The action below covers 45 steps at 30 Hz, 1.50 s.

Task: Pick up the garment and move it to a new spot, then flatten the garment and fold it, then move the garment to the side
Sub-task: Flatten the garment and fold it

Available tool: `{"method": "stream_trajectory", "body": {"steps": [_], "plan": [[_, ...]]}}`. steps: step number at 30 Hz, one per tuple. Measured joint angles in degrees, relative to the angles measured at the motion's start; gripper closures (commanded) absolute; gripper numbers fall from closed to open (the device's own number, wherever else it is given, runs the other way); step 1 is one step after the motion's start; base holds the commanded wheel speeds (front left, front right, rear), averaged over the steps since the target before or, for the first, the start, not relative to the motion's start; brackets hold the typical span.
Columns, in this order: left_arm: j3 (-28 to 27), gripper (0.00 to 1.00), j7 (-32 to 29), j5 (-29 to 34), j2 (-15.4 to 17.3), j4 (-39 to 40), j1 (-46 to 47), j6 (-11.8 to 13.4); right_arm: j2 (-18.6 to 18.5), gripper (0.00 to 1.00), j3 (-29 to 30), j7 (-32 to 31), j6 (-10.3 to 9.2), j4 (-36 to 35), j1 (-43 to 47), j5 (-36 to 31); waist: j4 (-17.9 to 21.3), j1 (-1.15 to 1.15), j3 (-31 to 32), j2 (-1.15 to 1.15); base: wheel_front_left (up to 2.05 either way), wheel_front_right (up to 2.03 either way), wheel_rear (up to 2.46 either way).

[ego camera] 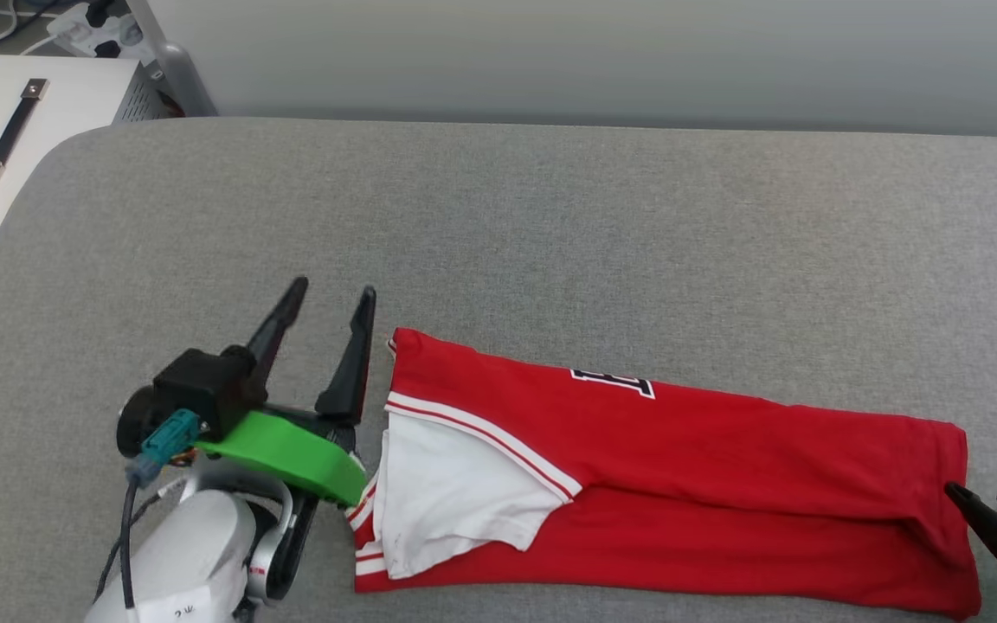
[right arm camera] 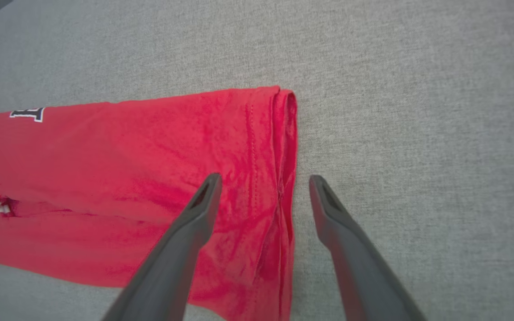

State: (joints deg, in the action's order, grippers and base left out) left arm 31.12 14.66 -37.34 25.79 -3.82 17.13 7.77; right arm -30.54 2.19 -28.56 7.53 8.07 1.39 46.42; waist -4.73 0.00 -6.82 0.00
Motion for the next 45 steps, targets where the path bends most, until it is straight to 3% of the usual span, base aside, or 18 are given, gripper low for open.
{"method": "stream_trajectory", "body": {"steps": [7,12,17,21,38,39,41,45], "plan": [[-12.9,0.0,0.0,17.9,-8.3,7.4,-6.6,-4.5,4.8,0.0,6.8,-3.7,0.0,1.0,0.0,-3.1,-1.2,0.0,-2.0,0.0,0.0,0.0,0.0],[-18.8,0.0,0.0,24.8,-13.4,9.3,-8.9,-8.8,7.2,0.0,9.9,-6.2,0.0,2.5,-0.1,-5.0,-2.0,0.0,-3.2,0.0,0.0,0.0,0.0],[-22.1,0.0,0.0,27.2,-16.3,7.4,-10.4,-12.7,8.5,0.0,11.4,-7.6,0.0,2.9,-0.4,-5.4,-2.7,0.0,-4.0,0.0,0.0,0.0,0.0],[-23.9,0.0,0.0,28.1,-17.9,6.6,-10.4,-14.1,9.2,0.0,11.5,-8.9,-0.01,3.3,-0.5,-5.4,-3.1,0.0,-4.6,0.0,0.0,0.0,0.0],[-24.0,0.0,0.0,28.8,-18.8,5.4,-10.4,-15.1,12.1,0.0,4.2,-8.8,-0.08,4.2,-2.7,-3.7,-3.6,0.0,-3.9,0.0,0.0,0.0,0.0],[-24.0,0.0,0.0,28.7,-18.8,5.3,-10.4,-15.1,12.1,0.17,3.9,-8.6,-0.08,4.4,-2.7,-3.6,-3.5,0.0,-3.8,0.0,0.0,0.0,0.0],[-24.0,0.0,0.0,28.7,-18.7,5.1,-10.4,-15.1,12.0,1.0,3.3,-8.0,-0.08,4.9,-2.9,-3.1,-3.5,0.0,-3.8,0.0,0.0,0.0,0.0],[-24.0,0.0,0.0,28.3,-18.6,4.7,-10.4,-15.1,11.3,1.0,2.3,-5.8,-0.07,6.0,-3.0,-2.7,-3.4,0.0,-3.7,0.0,0.0,0.0,0.0]]}}
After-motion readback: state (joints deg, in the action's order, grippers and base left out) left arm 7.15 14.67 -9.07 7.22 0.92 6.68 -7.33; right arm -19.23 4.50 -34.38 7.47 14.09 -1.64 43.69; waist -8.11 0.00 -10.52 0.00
